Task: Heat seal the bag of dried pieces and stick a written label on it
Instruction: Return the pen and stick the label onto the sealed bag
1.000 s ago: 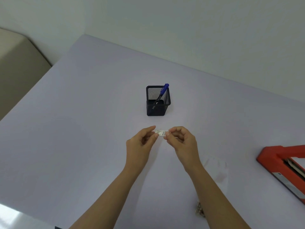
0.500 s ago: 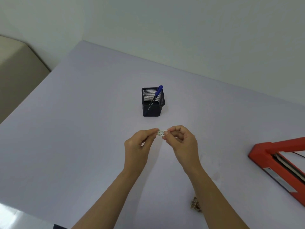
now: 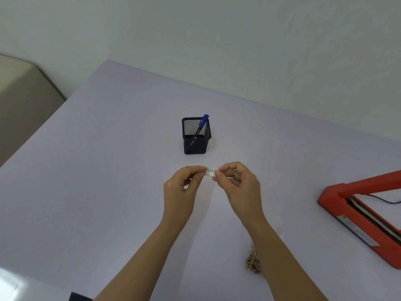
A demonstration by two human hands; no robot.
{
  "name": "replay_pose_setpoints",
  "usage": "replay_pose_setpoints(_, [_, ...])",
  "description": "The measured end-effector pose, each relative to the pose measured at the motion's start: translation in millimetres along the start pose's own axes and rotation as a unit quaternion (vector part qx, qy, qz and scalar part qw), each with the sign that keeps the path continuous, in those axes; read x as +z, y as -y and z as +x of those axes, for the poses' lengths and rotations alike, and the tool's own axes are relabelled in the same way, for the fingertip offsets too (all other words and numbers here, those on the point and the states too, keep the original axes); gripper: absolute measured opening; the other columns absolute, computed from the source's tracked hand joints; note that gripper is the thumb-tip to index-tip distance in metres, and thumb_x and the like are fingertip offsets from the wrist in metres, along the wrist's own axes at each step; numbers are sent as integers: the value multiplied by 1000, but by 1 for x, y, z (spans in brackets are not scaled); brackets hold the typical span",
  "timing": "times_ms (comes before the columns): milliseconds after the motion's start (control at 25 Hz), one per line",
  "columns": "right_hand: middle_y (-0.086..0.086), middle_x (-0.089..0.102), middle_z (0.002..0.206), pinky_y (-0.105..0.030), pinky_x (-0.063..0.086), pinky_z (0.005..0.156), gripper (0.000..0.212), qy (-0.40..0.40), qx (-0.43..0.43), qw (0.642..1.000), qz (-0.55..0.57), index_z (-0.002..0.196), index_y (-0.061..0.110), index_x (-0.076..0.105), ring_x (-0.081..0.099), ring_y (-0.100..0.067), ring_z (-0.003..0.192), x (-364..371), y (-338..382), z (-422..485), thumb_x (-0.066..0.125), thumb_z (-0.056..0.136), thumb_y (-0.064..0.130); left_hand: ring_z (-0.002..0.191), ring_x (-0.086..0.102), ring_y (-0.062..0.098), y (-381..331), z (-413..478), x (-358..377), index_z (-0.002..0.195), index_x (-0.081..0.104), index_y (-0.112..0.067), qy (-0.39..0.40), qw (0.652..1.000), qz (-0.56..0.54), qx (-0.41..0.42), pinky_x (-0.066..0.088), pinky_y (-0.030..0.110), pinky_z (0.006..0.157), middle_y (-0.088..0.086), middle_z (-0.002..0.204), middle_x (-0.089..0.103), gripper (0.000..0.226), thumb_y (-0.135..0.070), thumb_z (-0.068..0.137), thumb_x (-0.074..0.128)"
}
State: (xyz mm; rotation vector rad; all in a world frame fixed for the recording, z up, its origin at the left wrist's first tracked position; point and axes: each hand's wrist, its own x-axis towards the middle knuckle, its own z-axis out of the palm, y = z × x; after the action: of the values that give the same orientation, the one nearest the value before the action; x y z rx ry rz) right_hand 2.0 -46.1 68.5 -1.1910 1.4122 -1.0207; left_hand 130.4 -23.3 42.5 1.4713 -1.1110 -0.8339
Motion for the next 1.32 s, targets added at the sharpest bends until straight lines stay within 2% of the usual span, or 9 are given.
replay_pose_setpoints(320, [-3, 71, 85, -22, 56, 72, 7, 4, -8, 1000, 9, 83, 16, 63, 71, -12, 78, 0, 0, -3, 66, 83, 10, 71, 56, 9, -9, -1, -3, 83, 64, -25, 32, 995, -44, -78, 44, 17, 63, -9, 81, 66, 22, -6, 91, 55])
replay_pose_setpoints(520, [-8, 73, 89, -19, 53, 75, 5, 30, 64, 994, 82, 89, 16, 63, 71, -14, 83, 2, -3, -4, 66, 84, 14, 81, 60, 31, -6, -3, -6, 83, 59, -33, 38, 996, -31, -70, 45, 24, 63, -5, 86, 66, 27, -9, 94, 51])
replay_pose_setpoints(680, [-6, 72, 88, -22, 53, 82, 6, 27, 109, 983, 145, 91, 15, 62, 70, -16, 89, 0, -13, -2, 64, 85, 14, 85, 62, 18, -1, 2, -13, 86, 58, -36, -3, 996, -28, -87, 49, 25, 69, -16, 96, 64, 27, -12, 95, 51])
replay_pose_setpoints(800, [-3, 68, 88, -25, 55, 76, 6, 0, 95, 995, 44, 85, 16, 62, 70, -13, 77, 3, -29, 7, 65, 84, 11, 88, 57, -3, 5, 8, -24, 85, 59, -36, -50, 994, -7, -99, 47, 14, 72, -15, 102, 58, 24, -13, 92, 56])
replay_pose_setpoints(920, [0, 67, 85, -27, 53, 65, 8, 35, 86, 991, -98, 80, 19, 61, 68, -16, 70, 25, -51, 23, 65, 82, 14, 86, 58, 6, 16, 10, -33, 88, 65, -28, -40, 987, -12, -155, 47, 18, 72, -5, 101, 64, 16, -14, 91, 58])
replay_pose_setpoints(1040, [2, 67, 88, -29, 53, 67, 8, 39, 85, 978, -187, 79, 23, 60, 64, -16, 76, 46, -74, 38, 65, 82, 18, 79, 57, 11, 23, 6, -37, 84, 67, -26, -25, 978, -29, -206, 47, 24, 70, -1, 94, 70, 17, -12, 89, 60])
replay_pose_setpoints(1120, [3, 65, 98, -29, 50, 69, 5, 32, 71, 957, -280, 87, 23, 62, 60, -14, 82, 52, -85, 40, 63, 83, 23, 77, 57, 9, 26, 3, -38, 82, 67, -27, -30, 974, -29, -222, 46, 23, 68, -1, 93, 70, 18, -12, 89, 61])
replay_pose_setpoints(1200, [4, 59, 107, -31, 48, 69, 18, 33, 44, 932, -360, 101, 23, 60, 57, -17, 85, 53, -87, 35, 60, 84, 30, 77, 57, 7, 29, 2, -36, 82, 66, -27, -35, 972, -26, -229, 46, 20, 67, -1, 94, 70, 17, -12, 89, 61])
replay_pose_setpoints(1320, [8, 55, 105, -27, 42, 62, 24, 0, -24, 931, -364, 108, 25, 59, 55, -14, 82, 35, -76, 21, 57, 86, 36, 78, 58, 6, 28, 2, -23, 86, 66, -24, -18, 972, -29, -233, 45, 14, 63, 0, 95, 70, 14, -12, 90, 59])
